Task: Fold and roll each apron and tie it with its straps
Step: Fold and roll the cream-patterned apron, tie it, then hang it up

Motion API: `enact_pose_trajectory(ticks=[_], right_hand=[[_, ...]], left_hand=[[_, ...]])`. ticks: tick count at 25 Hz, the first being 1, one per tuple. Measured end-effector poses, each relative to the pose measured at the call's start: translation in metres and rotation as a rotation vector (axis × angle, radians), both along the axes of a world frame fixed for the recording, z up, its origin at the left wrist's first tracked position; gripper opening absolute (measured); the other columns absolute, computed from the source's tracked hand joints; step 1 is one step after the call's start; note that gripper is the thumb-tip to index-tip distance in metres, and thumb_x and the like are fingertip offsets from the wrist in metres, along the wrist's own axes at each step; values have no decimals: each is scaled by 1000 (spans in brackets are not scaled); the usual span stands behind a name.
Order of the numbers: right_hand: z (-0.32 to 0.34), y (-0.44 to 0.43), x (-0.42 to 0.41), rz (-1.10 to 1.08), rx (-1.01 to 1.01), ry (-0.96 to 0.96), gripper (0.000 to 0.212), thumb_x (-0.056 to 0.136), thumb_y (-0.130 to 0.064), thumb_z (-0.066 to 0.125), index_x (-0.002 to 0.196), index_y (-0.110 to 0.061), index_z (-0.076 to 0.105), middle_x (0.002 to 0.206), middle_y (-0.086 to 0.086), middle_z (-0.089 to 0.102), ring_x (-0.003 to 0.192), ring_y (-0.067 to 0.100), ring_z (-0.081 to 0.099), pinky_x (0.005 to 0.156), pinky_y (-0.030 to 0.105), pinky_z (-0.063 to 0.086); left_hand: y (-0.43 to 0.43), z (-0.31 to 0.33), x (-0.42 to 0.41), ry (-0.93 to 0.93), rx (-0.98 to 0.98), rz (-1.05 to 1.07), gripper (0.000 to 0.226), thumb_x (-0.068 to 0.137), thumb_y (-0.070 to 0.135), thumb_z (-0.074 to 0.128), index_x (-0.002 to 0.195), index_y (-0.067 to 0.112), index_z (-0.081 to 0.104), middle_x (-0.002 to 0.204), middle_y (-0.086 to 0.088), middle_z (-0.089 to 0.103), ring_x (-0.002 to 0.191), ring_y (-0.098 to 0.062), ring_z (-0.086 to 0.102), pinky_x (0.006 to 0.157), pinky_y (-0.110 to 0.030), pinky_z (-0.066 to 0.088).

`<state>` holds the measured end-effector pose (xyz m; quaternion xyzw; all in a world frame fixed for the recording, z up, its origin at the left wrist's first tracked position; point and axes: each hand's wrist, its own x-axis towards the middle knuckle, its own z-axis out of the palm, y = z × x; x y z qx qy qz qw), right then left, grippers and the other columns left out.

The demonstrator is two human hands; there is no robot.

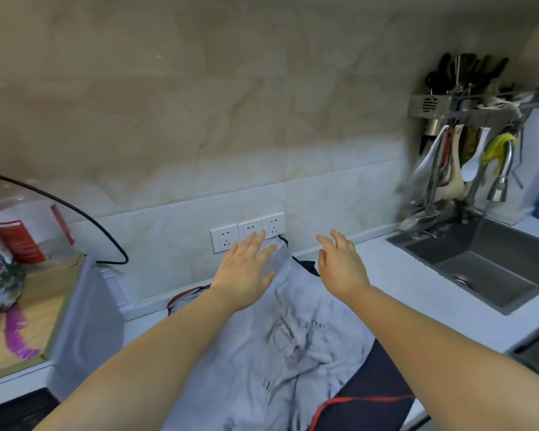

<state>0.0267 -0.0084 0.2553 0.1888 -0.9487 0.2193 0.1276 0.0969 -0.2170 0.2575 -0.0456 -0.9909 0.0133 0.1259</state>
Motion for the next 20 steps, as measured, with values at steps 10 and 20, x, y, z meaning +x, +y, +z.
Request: enact_pose_trajectory(ticks=[10,20], right_hand=[[-94,17,-155,380,321,-269,45,102,-19,34,146,-20,36,153,8,24,135,28,32,102,35,39],[-220,56,-190,503,513,-360,44,100,-30,38,143,-22,38,148,6,33,131,27,34,107,32,31]], left_hand=[[43,-91,-109,-224,129,261,62,99,51,38,154,28,19,164,-2,-8,151,-21,-4,122,-42,6],[75,-204,-87,-452,216,407,66,96,57,41,153,35,18,164,-1,-3,151,-24,4,121,-42,14]])
